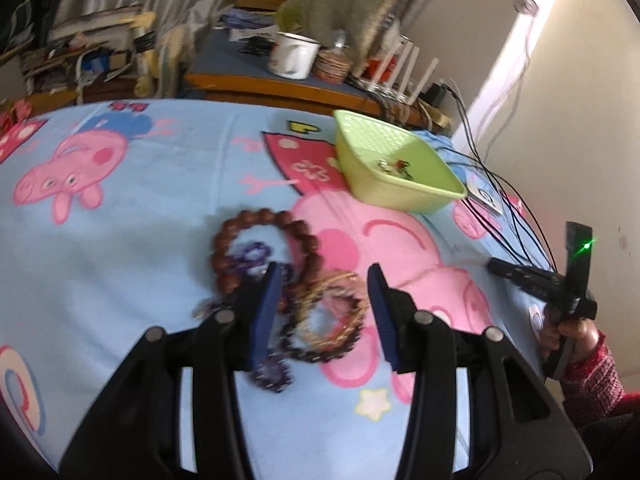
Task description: Organize jewelry
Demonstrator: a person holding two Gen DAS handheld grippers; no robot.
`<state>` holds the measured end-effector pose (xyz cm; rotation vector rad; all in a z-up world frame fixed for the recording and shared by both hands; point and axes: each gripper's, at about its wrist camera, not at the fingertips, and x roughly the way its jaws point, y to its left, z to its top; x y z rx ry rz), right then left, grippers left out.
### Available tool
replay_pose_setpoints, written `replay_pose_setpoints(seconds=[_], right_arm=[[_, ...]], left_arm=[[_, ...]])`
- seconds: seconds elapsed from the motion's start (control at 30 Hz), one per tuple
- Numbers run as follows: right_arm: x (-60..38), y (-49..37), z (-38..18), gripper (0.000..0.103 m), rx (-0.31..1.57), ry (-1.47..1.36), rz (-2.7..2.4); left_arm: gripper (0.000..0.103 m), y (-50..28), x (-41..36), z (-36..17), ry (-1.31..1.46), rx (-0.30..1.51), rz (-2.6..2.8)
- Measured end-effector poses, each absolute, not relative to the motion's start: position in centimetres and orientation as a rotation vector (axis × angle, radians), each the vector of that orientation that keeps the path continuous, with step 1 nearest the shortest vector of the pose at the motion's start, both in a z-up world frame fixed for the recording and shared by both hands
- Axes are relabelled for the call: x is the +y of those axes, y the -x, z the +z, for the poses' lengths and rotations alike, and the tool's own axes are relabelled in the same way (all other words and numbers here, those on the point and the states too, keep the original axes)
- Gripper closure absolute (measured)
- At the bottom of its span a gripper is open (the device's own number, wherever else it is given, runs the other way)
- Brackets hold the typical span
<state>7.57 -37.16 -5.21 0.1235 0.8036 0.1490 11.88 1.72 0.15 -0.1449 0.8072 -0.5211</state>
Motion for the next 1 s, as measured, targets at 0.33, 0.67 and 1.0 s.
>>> replay_pose_setpoints(seconds=[0.33,0.67,1.0], right_arm=[[-41.7,-4.8,-5.9,0.103,0.745,-0.291,0.097],[-33.4,-6.6,-5.1,0.094,0.781,-0.005,0.270],[-27.6,-1.4,-5.0,0.103,0.824,-0.049,0.705]], left_arm=[[0.042,-12.0,-9.0,-1.4,-0.130,0.825,-0.660],[0.094,-12.9,-14.2,-4.0,-0.246,0.900,-0.704],[0.100,-6.9,-10.9,-4.0,-0.073,0.974,-0.901]])
